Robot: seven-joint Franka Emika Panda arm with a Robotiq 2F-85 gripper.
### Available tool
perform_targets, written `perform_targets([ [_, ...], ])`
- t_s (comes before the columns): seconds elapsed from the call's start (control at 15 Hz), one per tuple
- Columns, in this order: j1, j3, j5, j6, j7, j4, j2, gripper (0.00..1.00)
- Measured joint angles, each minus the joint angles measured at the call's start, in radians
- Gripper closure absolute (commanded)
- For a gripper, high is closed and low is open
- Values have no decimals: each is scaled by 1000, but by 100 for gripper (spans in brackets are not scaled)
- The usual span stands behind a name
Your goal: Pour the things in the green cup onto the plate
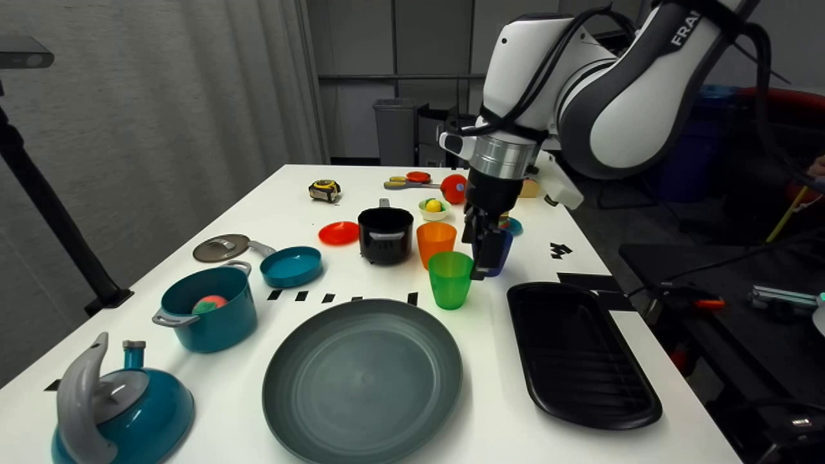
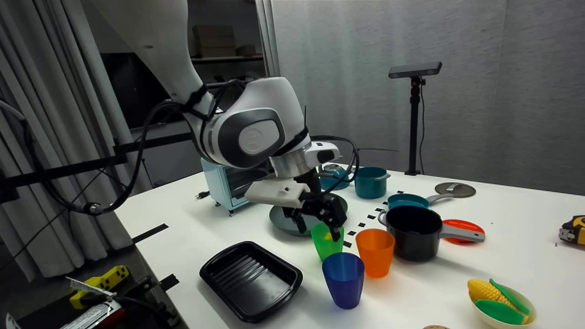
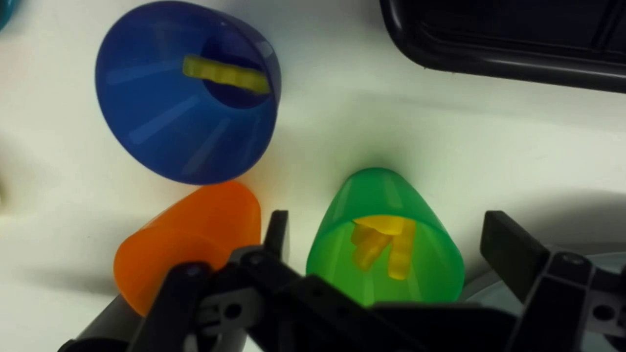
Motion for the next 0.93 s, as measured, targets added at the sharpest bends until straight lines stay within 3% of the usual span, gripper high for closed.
perform_targets([
  [0.4,-35,41,7,0,-1,84,80,0],
  [0.47,-40,48,7,0,-2,95,88,6],
  [0.53,-44,55,7,0,-2,107,97,28],
  [0.67,-55,70,8,-1,-4,126,111,32],
  [0.8,-68,87,13,-3,-9,139,122,44],
  [0.93,-82,101,15,-12,-12,150,124,47],
])
